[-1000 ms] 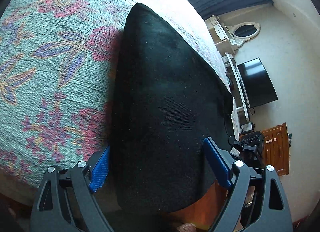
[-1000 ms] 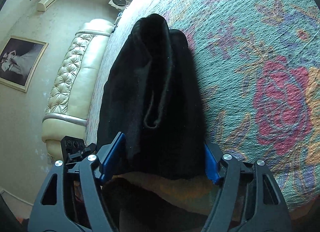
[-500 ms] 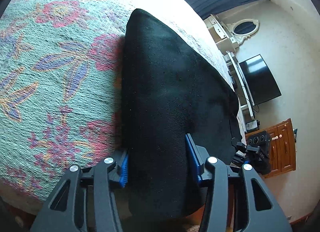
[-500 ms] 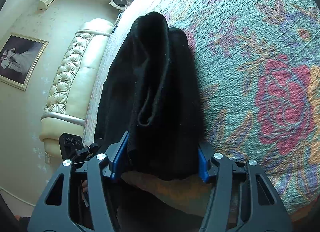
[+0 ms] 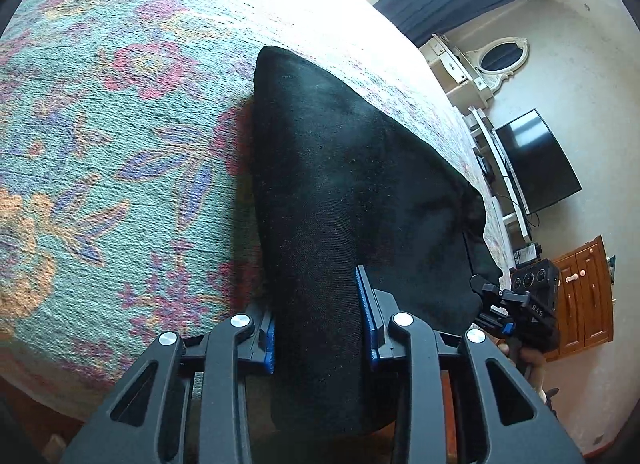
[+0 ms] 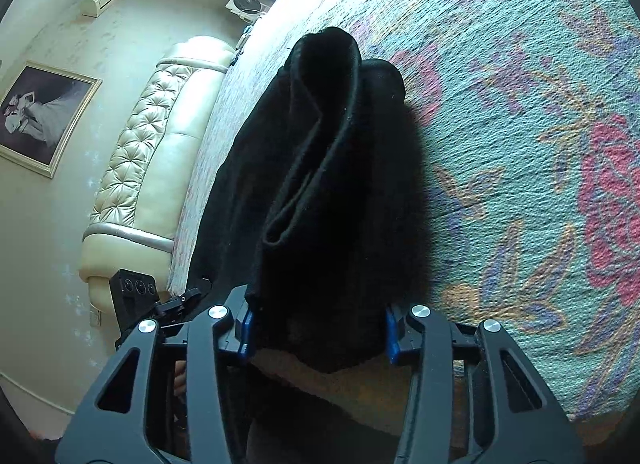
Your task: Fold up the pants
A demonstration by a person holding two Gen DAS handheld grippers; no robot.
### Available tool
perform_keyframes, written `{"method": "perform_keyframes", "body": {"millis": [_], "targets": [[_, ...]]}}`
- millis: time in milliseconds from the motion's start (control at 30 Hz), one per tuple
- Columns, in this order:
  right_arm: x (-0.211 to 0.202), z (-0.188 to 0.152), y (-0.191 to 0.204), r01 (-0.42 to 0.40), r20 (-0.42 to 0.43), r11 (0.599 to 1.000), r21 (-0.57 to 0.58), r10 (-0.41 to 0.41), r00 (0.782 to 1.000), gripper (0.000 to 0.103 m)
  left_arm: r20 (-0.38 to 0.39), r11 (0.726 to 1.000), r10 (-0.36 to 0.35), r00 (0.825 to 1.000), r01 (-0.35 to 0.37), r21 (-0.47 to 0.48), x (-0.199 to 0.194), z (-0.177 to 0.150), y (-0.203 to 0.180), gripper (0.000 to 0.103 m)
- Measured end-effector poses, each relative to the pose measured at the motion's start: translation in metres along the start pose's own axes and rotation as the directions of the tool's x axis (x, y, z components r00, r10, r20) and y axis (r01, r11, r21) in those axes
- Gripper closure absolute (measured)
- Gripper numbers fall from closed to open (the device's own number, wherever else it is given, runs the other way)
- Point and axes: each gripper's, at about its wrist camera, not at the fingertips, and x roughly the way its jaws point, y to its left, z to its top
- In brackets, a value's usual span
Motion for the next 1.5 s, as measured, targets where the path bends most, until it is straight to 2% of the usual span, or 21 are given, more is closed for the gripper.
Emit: {"method": "perform_keyframes", "body": {"millis": [400,500,567,600,700,733,800,867,1033,1267,1333,1367,1400,1433,1467,1500], "targets": [[0.041,-0.001,0.024,-0.042,-0.082,0.999,-0.027,0.040,0.996,0.058,0.024,0.998,0.061,0.998,-0.060,-0.014,-0.034,0.001,0.028,0.071],[0.050,-0.001,0.031,-0.038,-0.096,0.998,-0.041,0.034,0.995,0.058,0.003,0.999,0.039,0.999,-0.039,-0.036,-0.036,0.002,0.036,0.069],[0.051,-0.001,0.030,-0.043,-0.095,0.999,-0.031,0.040,0.995,0.057,-0.021,0.998,0.028,0.999,-0.029,-0.046,-0.033,0.003,0.038,0.059],[0.050,-0.002,0.028,-0.051,-0.096,0.998,-0.021,0.049,0.994,0.053,-0.029,0.999,0.031,0.999,-0.032,-0.043,-0.033,0.004,0.038,0.057],[0.046,-0.002,0.020,-0.075,-0.097,0.997,0.025,0.077,0.992,0.048,-0.010,0.998,0.055,0.998,-0.056,-0.041,-0.039,0.003,0.037,0.040],[0.043,-0.002,0.020,-0.079,-0.097,0.996,0.029,0.082,0.992,0.046,0.002,0.998,0.048,0.999,-0.048,-0.046,-0.044,0.004,0.039,0.037],[0.032,0.002,0.019,-0.069,-0.068,0.997,0.018,0.070,0.995,0.035,0.030,0.998,0.030,0.999,-0.028,-0.061,-0.055,0.007,0.046,0.035],[0.024,0.010,0.014,-0.065,-0.032,0.997,0.028,0.066,0.997,0.030,0.043,0.997,0.009,0.999,-0.006,-0.074,-0.057,0.015,0.051,0.029],[0.032,0.037,0.005,-0.081,0.002,0.995,0.054,0.081,0.997,0.028,0.024,0.993,-0.047,0.999,0.049,-0.111,-0.038,0.034,0.066,0.029],[0.066,0.081,0.005,-0.136,0.035,0.990,0.044,0.135,0.990,0.021,0.030,0.983,-0.122,0.992,0.125,-0.135,-0.001,0.068,0.063,0.029],[0.073,0.089,0.007,-0.127,0.037,0.991,0.045,0.126,0.991,0.020,0.035,0.979,-0.130,0.991,0.134,-0.151,0.006,0.076,0.064,0.029],[0.077,0.092,0.009,-0.115,0.033,0.993,0.036,0.114,0.993,0.021,0.038,0.978,-0.132,0.991,0.136,-0.155,0.009,0.079,0.065,0.029],[0.079,0.093,0.012,-0.084,0.023,0.996,0.018,0.084,0.996,0.026,0.044,0.978,-0.134,0.990,0.139,-0.156,0.011,0.081,0.065,0.029],[0.082,0.093,0.015,-0.028,0.009,1.000,-0.004,0.028,1.000,0.043,0.048,0.978,-0.135,0.990,0.141,-0.151,0.013,0.082,0.065,0.029],[0.084,0.093,0.015,-0.002,-0.003,1.000,-0.017,0.002,1.000,0.054,0.048,0.981,-0.129,0.990,0.135,-0.141,0.014,0.083,0.063,0.031],[0.082,0.093,0.014,-0.010,0.000,1.000,-0.014,0.010,1.000,0.057,0.046,0.986,-0.108,0.993,0.113,-0.126,0.014,0.082,0.061,0.037]]}}
